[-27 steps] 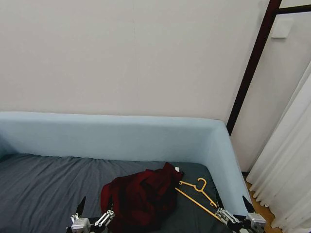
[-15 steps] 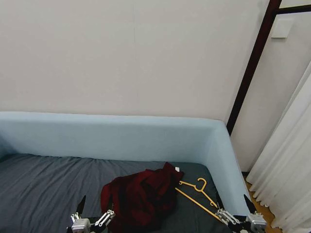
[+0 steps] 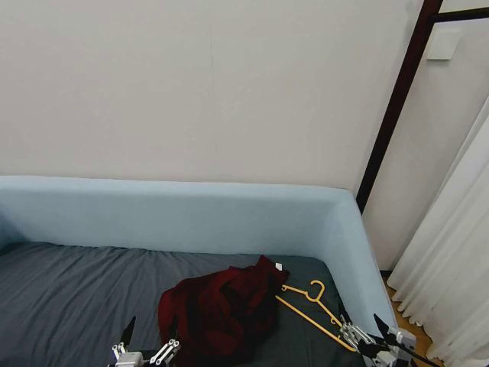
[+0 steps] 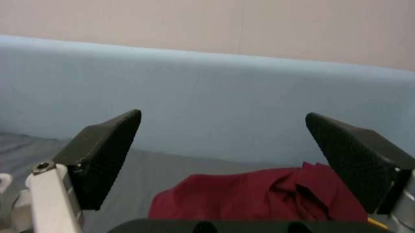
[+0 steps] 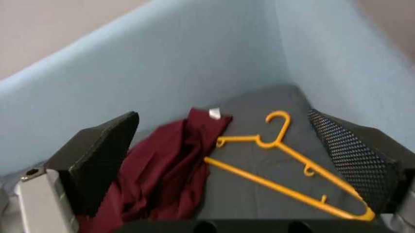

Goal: Pick up the clothes from the sofa and hang them on the clothes hanger.

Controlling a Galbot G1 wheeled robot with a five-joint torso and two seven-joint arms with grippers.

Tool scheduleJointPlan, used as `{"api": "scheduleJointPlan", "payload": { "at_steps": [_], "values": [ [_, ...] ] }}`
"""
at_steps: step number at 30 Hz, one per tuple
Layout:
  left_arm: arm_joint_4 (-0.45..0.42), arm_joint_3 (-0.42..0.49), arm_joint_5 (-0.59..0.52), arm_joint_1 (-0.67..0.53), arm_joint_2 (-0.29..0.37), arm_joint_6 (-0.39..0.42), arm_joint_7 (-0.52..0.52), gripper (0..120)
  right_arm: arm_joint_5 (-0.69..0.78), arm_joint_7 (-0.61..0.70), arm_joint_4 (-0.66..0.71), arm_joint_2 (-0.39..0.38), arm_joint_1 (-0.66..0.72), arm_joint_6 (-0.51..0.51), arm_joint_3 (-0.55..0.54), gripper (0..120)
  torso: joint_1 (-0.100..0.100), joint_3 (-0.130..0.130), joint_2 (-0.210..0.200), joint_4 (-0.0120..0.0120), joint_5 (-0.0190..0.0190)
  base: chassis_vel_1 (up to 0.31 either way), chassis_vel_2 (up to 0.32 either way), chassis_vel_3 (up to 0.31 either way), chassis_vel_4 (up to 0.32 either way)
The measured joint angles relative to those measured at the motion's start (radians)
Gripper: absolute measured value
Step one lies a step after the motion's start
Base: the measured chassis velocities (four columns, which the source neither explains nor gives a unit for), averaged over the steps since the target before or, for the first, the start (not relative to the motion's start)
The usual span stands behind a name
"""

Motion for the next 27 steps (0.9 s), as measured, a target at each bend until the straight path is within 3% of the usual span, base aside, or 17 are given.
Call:
{"api": "scheduleJointPlan", "payload": {
  "at_steps": [3,6,9,16,19,23,27],
  "values": [
    [0.022,0.019,-0.013,-0.019,0.011,-0.002,0.020,100,0.049,0.013,-0.073,-0.055,0.075,-0.054,-0.008,100,0.000,0.000,0.000,-0.0014,-0.0004,0.000,0.000,0.000,0.000],
    [0.036,0.021,-0.023,-0.019,0.016,-0.007,0.024,100,0.059,0.020,-0.159,-0.085,0.190,-0.093,-0.057,100,0.000,0.000,0.000,-0.0007,0.0001,0.000,0.000,0.000,0.000],
    [0.038,0.016,-0.017,-0.005,0.019,-0.017,0.029,100,0.133,0.027,-0.275,-0.126,0.351,-0.154,-0.154,100,0.000,0.000,0.000,-0.0001,0.0000,0.000,0.000,0.000,0.000],
    [0.030,0.009,0.012,0.032,-0.012,-0.029,0.032,100,0.244,0.039,-0.453,-0.166,0.585,-0.229,-0.340,100,0.000,0.000,0.000,-0.0005,-0.0002,0.000,0.000,0.000,0.000],
    [0.030,0.004,0.018,0.042,-0.022,-0.031,0.034,100,0.267,0.039,-0.515,-0.144,0.657,-0.252,-0.400,100,0.000,0.000,0.000,-0.0004,-0.0004,0.000,0.000,0.000,0.000],
    [0.025,-0.013,0.014,0.044,-0.028,-0.021,0.032,100,0.240,0.016,-0.681,-0.024,0.766,-0.288,-0.481,100,0.000,0.000,0.000,-0.0003,-0.0001,0.000,0.000,0.000,0.000],
    [0.024,-0.025,0.024,0.043,-0.032,-0.008,0.028,100,0.225,0.004,-0.796,0.052,0.822,-0.293,-0.491,100,0.000,0.000,0.000,-0.0003,-0.0005,0.000,0.000,0.000,0.000]
  ]
}}
